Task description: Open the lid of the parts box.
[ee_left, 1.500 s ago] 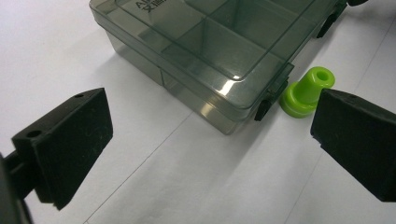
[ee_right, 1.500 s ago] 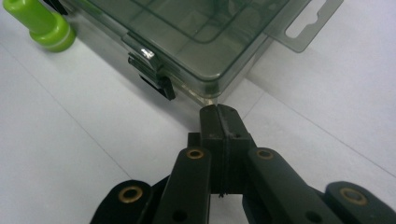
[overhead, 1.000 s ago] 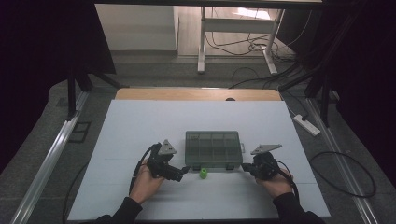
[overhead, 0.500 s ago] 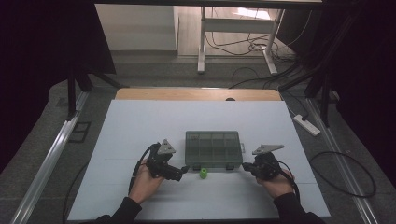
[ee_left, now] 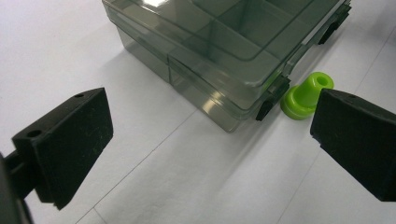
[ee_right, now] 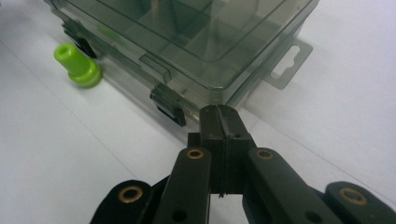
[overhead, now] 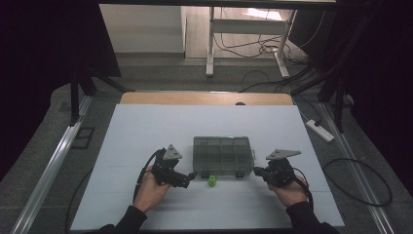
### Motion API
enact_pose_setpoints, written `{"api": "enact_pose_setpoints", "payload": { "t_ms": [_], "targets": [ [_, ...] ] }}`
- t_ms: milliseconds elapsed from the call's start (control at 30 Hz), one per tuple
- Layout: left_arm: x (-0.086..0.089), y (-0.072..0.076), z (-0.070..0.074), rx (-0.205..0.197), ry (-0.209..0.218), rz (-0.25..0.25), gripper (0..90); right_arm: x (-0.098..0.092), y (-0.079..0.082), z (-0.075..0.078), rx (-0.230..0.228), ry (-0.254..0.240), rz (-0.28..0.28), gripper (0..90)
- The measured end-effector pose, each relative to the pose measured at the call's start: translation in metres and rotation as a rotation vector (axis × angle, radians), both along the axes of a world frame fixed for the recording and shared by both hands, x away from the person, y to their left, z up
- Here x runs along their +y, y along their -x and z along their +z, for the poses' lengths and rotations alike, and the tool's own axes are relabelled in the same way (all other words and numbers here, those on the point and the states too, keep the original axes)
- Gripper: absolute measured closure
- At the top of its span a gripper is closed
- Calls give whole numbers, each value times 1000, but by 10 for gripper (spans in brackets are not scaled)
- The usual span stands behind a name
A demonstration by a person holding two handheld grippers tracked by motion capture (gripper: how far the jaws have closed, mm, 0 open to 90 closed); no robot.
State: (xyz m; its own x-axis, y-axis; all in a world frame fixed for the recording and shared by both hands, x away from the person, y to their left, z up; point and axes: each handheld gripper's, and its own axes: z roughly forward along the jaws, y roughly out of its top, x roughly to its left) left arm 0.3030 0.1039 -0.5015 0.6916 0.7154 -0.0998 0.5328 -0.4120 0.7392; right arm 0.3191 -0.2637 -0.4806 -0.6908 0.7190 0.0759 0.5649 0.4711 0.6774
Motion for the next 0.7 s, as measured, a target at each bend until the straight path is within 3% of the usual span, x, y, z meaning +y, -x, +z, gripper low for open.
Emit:
{"api": "enact_pose_setpoints", "payload": {
  "t_ms": [300, 433, 700],
  "targets": [
    [1, -1, 1, 8, 13, 7, 0, 1, -2, 7, -10, -61, -15, 896],
    [0, -1, 3, 8, 12, 30, 0, 2, -4, 11, -22, -74, -19, 896],
    [3, 0, 6, 11, 45, 10, 0, 5, -9, 17, -54, -83, -24, 896]
  ]
}}
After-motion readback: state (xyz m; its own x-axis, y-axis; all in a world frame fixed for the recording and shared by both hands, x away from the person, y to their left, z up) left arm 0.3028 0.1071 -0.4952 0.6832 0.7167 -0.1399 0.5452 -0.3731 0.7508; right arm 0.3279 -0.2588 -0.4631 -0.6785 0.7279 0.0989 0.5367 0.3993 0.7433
